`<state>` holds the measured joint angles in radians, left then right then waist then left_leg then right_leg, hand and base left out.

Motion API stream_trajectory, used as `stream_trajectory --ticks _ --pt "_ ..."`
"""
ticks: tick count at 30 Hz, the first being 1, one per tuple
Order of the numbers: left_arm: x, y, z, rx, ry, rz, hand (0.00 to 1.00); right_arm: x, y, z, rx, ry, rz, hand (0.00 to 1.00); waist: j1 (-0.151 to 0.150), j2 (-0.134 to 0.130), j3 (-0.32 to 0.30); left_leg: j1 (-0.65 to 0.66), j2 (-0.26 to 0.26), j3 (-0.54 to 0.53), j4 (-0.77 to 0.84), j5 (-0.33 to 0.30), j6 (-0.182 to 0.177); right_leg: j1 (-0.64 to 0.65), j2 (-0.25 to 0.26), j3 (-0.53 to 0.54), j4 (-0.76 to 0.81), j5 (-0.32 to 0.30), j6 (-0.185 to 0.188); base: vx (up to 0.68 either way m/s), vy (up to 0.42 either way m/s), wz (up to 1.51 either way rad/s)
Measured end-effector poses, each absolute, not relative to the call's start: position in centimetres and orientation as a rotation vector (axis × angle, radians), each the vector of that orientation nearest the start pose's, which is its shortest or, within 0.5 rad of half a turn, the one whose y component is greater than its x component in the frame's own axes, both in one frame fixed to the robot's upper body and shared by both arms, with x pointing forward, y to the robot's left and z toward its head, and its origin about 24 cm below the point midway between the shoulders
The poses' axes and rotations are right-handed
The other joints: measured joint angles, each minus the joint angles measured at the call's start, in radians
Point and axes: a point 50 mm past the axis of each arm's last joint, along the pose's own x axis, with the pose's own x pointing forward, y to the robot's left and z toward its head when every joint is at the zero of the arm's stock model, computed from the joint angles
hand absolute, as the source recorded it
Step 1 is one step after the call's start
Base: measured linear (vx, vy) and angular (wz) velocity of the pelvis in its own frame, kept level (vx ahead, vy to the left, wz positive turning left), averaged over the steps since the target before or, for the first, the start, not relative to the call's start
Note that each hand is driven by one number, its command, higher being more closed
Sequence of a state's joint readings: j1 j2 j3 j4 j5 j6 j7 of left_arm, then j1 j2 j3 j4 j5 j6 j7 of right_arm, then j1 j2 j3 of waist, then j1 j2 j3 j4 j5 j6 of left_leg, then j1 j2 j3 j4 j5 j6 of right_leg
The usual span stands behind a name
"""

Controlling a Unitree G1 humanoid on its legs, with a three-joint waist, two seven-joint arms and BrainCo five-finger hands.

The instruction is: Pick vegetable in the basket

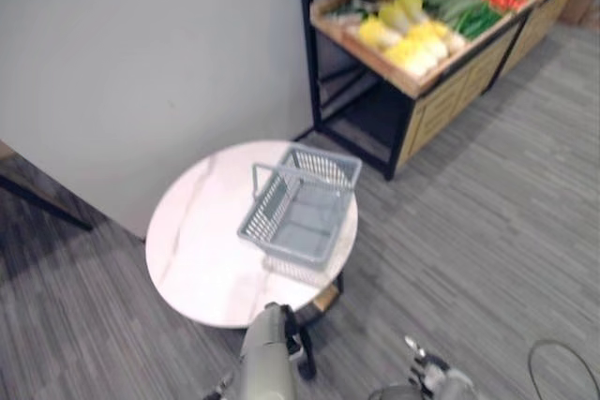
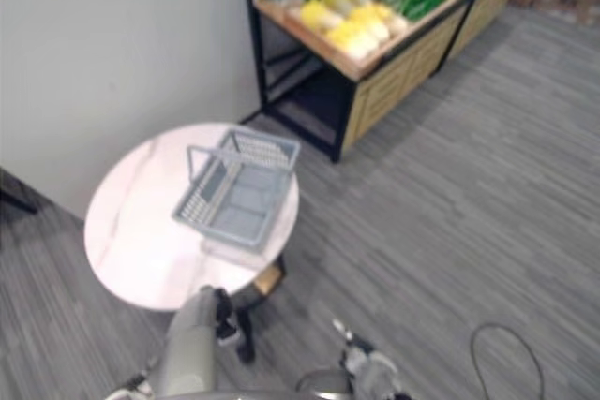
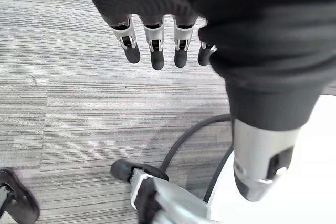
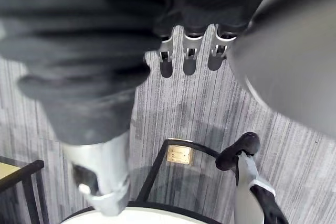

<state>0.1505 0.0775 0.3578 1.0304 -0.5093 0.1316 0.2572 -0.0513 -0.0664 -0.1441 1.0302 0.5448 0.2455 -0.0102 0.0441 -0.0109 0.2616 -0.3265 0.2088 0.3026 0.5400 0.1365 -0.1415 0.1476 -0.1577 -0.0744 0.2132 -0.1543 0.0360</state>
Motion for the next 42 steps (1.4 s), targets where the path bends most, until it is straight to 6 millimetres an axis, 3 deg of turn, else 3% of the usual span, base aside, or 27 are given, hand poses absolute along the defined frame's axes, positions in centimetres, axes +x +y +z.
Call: stream_trajectory --ticks 1,3,4,5,6,7,9,10,14,21,24,26,29,31,34,36,39,41,42 --pt "2.9 21.4 -17.1 -0.473 1.294 0.888 0.00 13.4 -18.2 -15.4 0.558 1.148 -0.392 0.00 -0.012 0.025 -0.006 0.074 -0.006 -0.022 -0.056 -0.175 0.012 0.017 0.023 0.001 -0.002 -0.070 0.017 0.23 0.303 -0.81" --pt "2.6 20.5 -17.3 -0.486 1.324 0.873 0.00 12.9 -18.8 -15.6 0.556 1.158 -0.429 0.00 -0.018 0.037 -0.013 0.095 -0.007 -0.059 -0.060 -0.296 -0.034 0.016 0.020 -0.004 -0.028 -0.086 0.048 0.09 0.334 -0.51" --pt "2.4 20.3 -17.3 -0.483 1.337 0.866 0.00 11.9 -19.5 -15.8 0.558 1.162 -0.468 0.00 -0.021 0.034 -0.021 0.141 -0.031 -0.069 0.027 -0.349 -0.024 0.024 0.001 0.006 -0.036 -0.079 0.060 0.07 0.324 -0.53" --pt "2.1 20.2 -17.3 -0.477 1.346 0.862 0.00 10.9 -20.0 -16.0 0.552 1.177 -0.489 0.00 -0.026 0.040 -0.036 0.181 -0.050 -0.066 0.034 -0.352 -0.010 0.030 -0.004 0.010 -0.041 -0.078 0.062 0.13 0.270 -0.38" --pt "1.4 19.8 -17.4 -0.458 1.369 0.838 0.00 8.9 -21.1 -16.3 0.531 1.199 -0.536 0.00 -0.047 0.070 -0.081 0.276 -0.083 -0.072 -0.111 -0.399 0.063 0.028 0.011 0.008 -0.052 -0.075 0.068 0.13 0.273 -0.24" --pt "1.5 20.3 -17.4 -0.437 1.363 0.829 0.00 8.0 -21.2 -16.4 0.514 1.203 -0.552 0.00 -0.067 0.044 -0.101 0.335 -0.137 -0.058 -0.238 -0.355 0.097 0.020 -0.023 0.015 -0.057 -0.067 0.075 0.10 0.255 -0.22" --pt "1.7 21.2 -17.2 -0.398 1.352 0.822 0.00 6.8 -20.9 -16.7 0.496 1.238 -0.548 0.00 -0.074 0.021 -0.140 0.376 -0.183 -0.042 -0.387 -0.281 0.118 -0.014 -0.039 -0.010 -0.066 -0.051 0.076 0.04 0.138 -0.16" --pt "2.6 21.4 -17.1 -0.381 1.333 0.801 0.00 4.8 -20.5 -17.1 0.515 1.291 -0.574 0.00 -0.080 0.005 -0.165 0.386 -0.205 -0.044 -0.461 -0.243 0.125 -0.022 -0.044 -0.015 -0.092 -0.036 0.083 0.02 0.073 0.00" --pt "3.5 21.7 -17.0 -0.342 1.318 0.766 0.00 2.0 -20.2 -17.6 0.503 1.382 -0.600 0.00 -0.085 -0.009 -0.175 0.438 -0.239 -0.060 -0.613 -0.160 0.131 -0.020 -0.048 -0.040 -0.125 -0.026 0.089 0.03 0.020 0.12" --pt "3.7 21.5 -17.0 -0.351 1.253 0.783 0.00 2.9 -20.6 -17.5 0.445 1.379 -0.551 0.00 -0.094 -0.007 -0.174 0.454 -0.228 -0.071 -0.637 -0.141 0.130 0.007 -0.031 -0.058 -0.148 -0.023 0.089 0.03 -0.047 0.07" --pt "5.7 21.3 -16.4 -0.405 1.106 0.833 0.00 3.1 -20.6 -17.5 0.424 1.400 -0.522 0.00 -0.095 -0.009 -0.173 0.452 -0.217 -0.074 -0.642 -0.137 0.123 0.019 -0.018 -0.074 -0.166 -0.015 0.077 0.00 -0.076 0.10" --pt "8.0 20.9 -15.5 -0.405 0.999 0.848 0.00 3.4 -20.5 -17.4 0.425 1.411 -0.511 0.00 -0.095 -0.011 -0.169 0.451 -0.213 -0.086 -0.643 -0.134 0.119 0.026 -0.014 -0.089 -0.169 -0.015 0.077 -0.02 -0.082 0.18" --pt "12.6 22.4 -12.2 -0.261 0.747 0.905 0.00 3.7 -20.6 -17.4 0.424 1.425 -0.496 0.00 -0.094 -0.007 -0.163 0.449 -0.211 -0.098 -0.643 -0.132 0.116 0.033 -0.012 -0.104 -0.177 -0.015 0.078 -0.05 -0.072 0.09" --pt "15.7 25.1 -8.3 -0.189 0.525 0.986 0.00 4.0 -20.7 -17.2 0.421 1.419 -0.486 0.00 -0.095 0.001 -0.154 0.448 -0.212 -0.102 -0.643 -0.132 0.116 0.033 -0.013 -0.106 -0.177 -0.015 0.078 -0.04 -0.033 0.01" --pt "17.3 27.7 -5.6 -0.109 0.419 1.022 0.00 4.0 -20.8 -17.2 0.432 1.424 -0.477 0.00 -0.096 0.003 -0.151 0.445 -0.214 -0.108 -0.643 -0.132 0.116 0.033 -0.014 -0.109 -0.178 -0.016 0.077 -0.01 -0.016 0.05" --pt "17.4 28.1 -5.7 -0.065 0.462 0.999 0.00 3.9 -20.7 -17.2 0.457 1.422 -0.483 0.00 -0.097 0.002 -0.151 0.438 -0.216 -0.119 -0.643 -0.132 0.116 0.033 -0.014 -0.119 -0.178 -0.016 0.077 0.01 -0.035 0.17" --pt "15.3 26.9 -8.6 -0.041 0.671 0.939 0.00 3.6 -20.4 -17.3 0.566 1.402 -0.596 0.00 -0.095 -0.008 -0.146 0.435 -0.217 -0.127 -0.643 -0.132 0.116 0.041 -0.013 -0.138 -0.179 -0.016 0.076 0.02 -0.049 0.18" --pt "11.4 25.0 -11.8 -0.028 0.893 0.908 0.00 3.6 -20.0 -17.4 0.741 1.306 -0.788 0.00 -0.094 -0.026 -0.144 0.436 -0.215 -0.125 -0.643 -0.132 0.115 0.043 -0.011 -0.139 -0.179 -0.016 0.076 0.01 -0.044 0.03" --pt "10.4 24.6 -12.5 -0.030 0.941 0.910 0.00 3.8 -19.9 -17.3 0.772 1.275 -0.820 0.00 -0.095 -0.032 -0.144 0.436 -0.214 -0.124 -0.643 -0.132 0.115 0.046 -0.011 -0.140 -0.179 -0.016 0.076 0.01 -0.045 0.01"
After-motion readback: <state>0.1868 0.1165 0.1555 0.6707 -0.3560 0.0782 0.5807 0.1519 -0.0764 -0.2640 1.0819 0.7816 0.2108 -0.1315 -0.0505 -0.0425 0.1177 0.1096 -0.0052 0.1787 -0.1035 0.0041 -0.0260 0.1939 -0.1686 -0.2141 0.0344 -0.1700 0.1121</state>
